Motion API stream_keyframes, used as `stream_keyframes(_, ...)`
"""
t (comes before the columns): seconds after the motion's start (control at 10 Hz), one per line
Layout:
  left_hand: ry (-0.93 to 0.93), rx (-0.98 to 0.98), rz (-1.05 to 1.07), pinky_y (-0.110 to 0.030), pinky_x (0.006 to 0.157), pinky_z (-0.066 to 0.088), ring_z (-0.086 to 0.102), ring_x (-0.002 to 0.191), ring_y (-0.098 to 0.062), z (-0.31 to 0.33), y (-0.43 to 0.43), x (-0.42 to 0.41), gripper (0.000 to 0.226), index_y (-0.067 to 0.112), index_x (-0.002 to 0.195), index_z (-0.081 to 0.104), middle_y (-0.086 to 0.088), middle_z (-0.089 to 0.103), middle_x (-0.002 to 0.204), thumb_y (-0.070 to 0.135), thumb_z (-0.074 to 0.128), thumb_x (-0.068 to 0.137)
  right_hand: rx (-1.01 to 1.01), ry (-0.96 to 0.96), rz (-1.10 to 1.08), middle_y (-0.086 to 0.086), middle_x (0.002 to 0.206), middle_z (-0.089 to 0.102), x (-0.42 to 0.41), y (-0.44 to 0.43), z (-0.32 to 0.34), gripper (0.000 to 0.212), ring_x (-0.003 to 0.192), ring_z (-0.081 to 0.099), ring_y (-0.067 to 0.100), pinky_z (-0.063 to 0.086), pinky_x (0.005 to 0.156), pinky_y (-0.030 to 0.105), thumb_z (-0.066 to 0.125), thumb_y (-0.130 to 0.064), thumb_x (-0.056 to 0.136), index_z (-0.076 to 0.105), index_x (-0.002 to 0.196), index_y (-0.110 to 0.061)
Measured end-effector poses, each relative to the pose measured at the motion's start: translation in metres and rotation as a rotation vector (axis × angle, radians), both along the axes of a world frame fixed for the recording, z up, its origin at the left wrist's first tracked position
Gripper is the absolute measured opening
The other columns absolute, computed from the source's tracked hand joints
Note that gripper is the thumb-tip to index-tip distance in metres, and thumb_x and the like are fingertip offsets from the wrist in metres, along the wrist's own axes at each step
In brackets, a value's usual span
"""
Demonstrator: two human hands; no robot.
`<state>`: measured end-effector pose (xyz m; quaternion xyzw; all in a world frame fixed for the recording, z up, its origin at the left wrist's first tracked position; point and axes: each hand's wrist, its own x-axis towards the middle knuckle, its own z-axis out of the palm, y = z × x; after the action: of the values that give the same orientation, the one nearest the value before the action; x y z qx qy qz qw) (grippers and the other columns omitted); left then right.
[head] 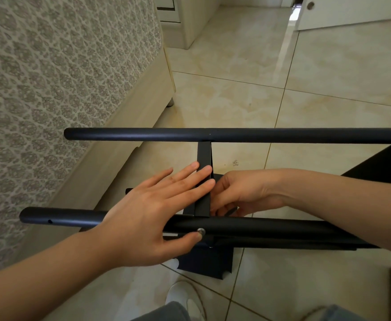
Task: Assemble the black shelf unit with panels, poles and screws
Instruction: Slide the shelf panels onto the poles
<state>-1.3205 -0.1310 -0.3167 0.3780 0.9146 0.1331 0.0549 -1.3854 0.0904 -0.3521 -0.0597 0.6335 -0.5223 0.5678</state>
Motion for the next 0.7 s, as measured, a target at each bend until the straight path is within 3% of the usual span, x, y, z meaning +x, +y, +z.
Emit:
stream_keyframes(0.2,0.002,-0.006,0.000,-0.038,0.121,0.017,0.012,0.154,-0.010,-0.0001,-0.0008,0.0024,0.076,0.026,0.157,0.029,0.009,0.019,0.166,0.054,0.055,0.092,-0.021,0.000,0.102,0.000,0.079,0.072,-0.0104,-0.0033,0.0043,0.026,0.073,0.064,0.008,0.050,0.075,0.024,0.062,-0.007,0.091,0.076,0.073,-0.019)
stream_keyframes(0.5,0.002,-0.017,0.002,-0.045,0.120,0.029,0.013,0.154,-0.011,0.0001,-0.0027,0.0030,0.076,0.025,0.157,0.030,0.009,0.019,0.166,0.055,0.054,0.091,-0.004,-0.018,0.144,-0.001,0.080,0.071,-0.0127,-0.0032,-0.0014,0.022,0.074,0.062,0.009,0.049,0.080,0.027,0.064,-0.012,0.091,0.075,0.074,-0.020)
stream_keyframes(0.7,-0.005,-0.026,-0.001,-0.040,0.121,0.022,0.012,0.154,-0.011,-0.0008,-0.0023,0.0028,0.076,0.025,0.157,0.030,0.008,0.018,0.166,0.055,0.054,0.091,0.003,-0.016,0.148,-0.002,0.074,0.069,-0.0095,-0.0055,-0.0036,0.028,0.067,0.059,0.008,0.047,0.078,0.028,0.064,-0.015,0.092,0.075,0.067,-0.023)
